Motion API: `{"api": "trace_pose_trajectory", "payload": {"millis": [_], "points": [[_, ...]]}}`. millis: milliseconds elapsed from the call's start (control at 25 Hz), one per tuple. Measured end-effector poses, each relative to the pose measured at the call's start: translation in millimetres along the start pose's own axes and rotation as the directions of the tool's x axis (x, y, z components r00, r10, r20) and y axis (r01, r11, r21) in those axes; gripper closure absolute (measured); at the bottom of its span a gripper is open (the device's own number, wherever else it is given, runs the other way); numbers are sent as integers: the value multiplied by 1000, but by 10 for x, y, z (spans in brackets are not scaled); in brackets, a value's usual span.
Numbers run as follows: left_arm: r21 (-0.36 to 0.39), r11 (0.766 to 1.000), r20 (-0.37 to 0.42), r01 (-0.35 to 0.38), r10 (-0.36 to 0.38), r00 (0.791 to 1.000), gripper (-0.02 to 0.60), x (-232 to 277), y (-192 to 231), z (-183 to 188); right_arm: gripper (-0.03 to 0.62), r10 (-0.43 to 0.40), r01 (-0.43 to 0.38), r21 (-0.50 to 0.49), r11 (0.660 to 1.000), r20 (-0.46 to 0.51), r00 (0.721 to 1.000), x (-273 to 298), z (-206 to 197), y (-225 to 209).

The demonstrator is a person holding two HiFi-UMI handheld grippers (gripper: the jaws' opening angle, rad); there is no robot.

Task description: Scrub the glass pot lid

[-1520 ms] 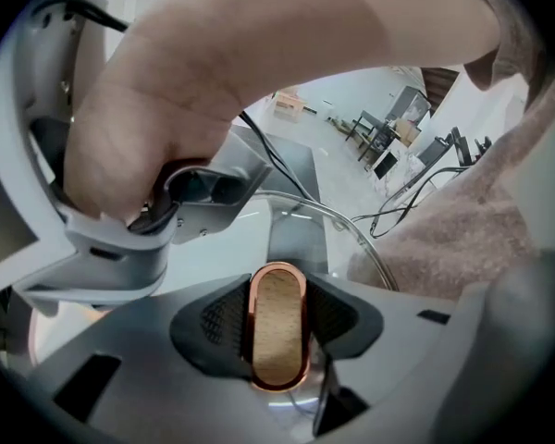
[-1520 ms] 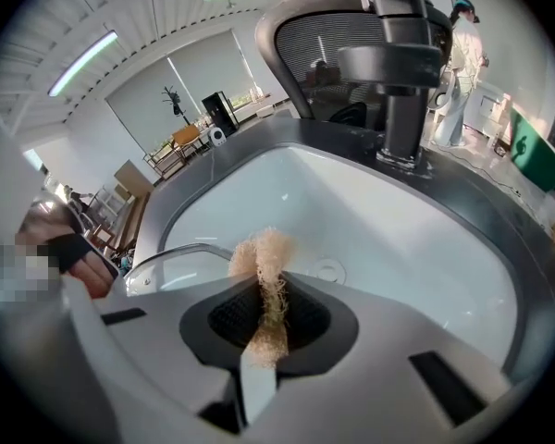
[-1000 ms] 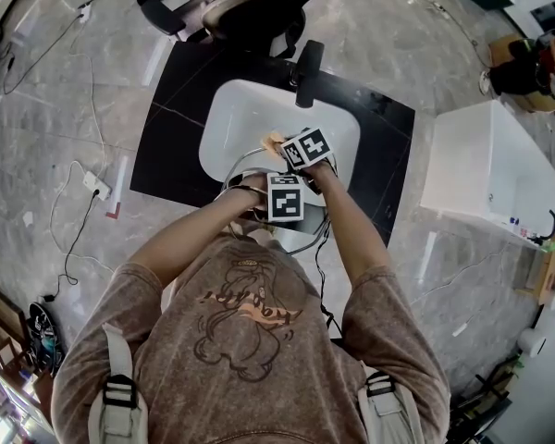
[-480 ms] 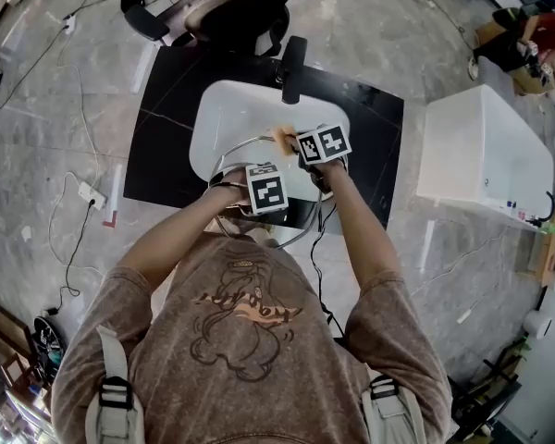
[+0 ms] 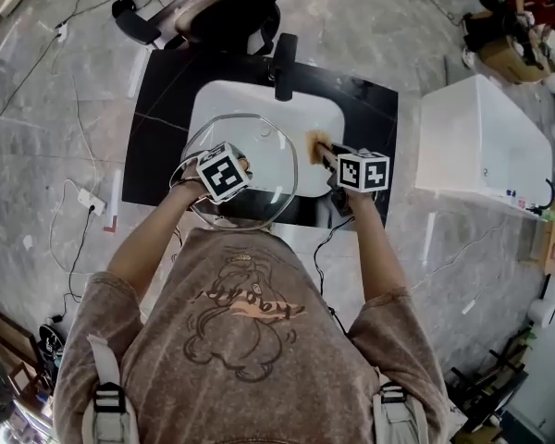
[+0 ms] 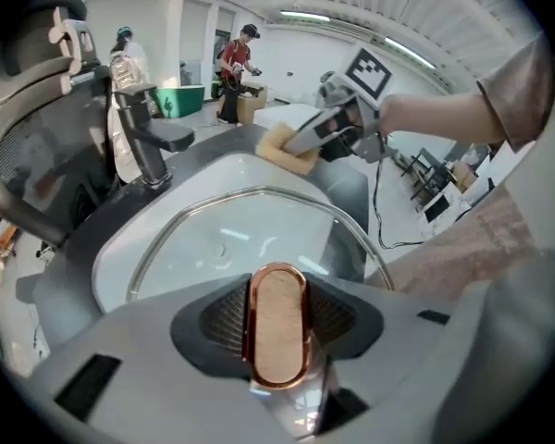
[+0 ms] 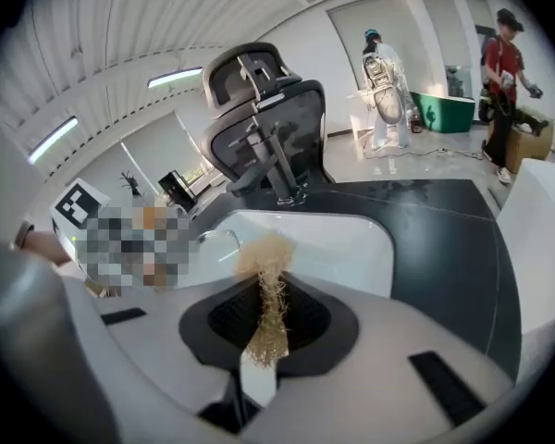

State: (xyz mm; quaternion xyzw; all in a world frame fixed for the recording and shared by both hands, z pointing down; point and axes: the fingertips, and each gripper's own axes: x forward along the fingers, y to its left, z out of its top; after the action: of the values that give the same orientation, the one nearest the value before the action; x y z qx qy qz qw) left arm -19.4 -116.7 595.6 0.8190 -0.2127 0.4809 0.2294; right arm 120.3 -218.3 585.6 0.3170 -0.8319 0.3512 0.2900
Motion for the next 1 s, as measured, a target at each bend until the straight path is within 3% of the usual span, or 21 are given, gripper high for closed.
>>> {"api": "trace_pose_trajectory", "payload": {"millis": [240,600,760,1000], "points": [[-179,982,123,-60,83,989,405,-310,165,-110,546,-77,73,49,996,103,992,-413,-219,43],[-385,919,285,-88,209,935,405,-658,189,-96,546,-179,162,91,983,226,958,-680,-487,412],[-441,893,300,-88,239,923,405,-755,216,-151,546,-203,185,90,979,259,944,-757,-480,459],[-464,880,282,-105,259,924,405,-762,262,-239,546,-196,187,61,980,253,947,-750,-459,448]]}}
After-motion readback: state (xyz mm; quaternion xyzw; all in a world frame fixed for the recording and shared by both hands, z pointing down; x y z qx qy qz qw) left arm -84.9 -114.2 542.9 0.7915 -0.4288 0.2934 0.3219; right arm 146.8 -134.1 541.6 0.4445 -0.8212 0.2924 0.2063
